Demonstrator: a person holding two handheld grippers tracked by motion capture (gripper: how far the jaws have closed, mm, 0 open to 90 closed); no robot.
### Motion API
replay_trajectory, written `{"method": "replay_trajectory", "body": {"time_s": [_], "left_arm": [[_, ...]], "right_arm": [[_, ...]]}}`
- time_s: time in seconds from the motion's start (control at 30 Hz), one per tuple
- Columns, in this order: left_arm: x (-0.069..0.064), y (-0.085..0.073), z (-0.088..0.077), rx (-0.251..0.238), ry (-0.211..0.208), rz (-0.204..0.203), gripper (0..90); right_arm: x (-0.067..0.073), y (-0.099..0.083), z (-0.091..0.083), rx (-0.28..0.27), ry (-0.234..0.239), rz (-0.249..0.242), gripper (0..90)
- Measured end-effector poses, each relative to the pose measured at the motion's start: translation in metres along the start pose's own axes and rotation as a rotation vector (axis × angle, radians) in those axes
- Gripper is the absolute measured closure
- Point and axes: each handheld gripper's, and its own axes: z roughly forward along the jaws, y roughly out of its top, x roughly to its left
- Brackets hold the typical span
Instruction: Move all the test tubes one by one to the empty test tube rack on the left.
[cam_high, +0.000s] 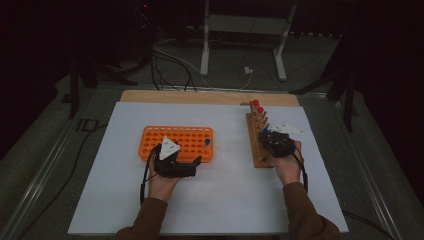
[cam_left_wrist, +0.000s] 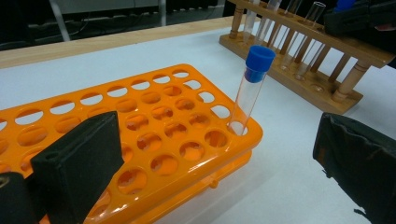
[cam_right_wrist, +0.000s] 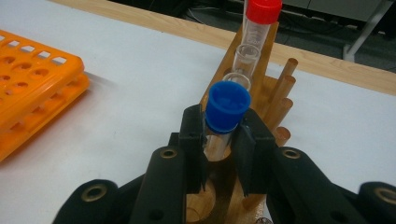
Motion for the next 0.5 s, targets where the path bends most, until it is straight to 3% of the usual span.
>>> {"method": "replay_trajectory", "body": {"time_s": [0.2, 0.5], "left_arm": [[-0.0004, -0.0007, 0.0008, 0.003, -0.001, -0.005, 2.0], [0.0001, -0.0009, 0.0003, 0.006, 0.003, -0.006, 2.0]], "right_arm": [[0.0010, -0.0004, 0.0018, -0.012, 0.001, 0.025, 74.2], [0.0027, -0.0007, 0.0025, -0.017, -0.009, 0.026, 76.9]]}}
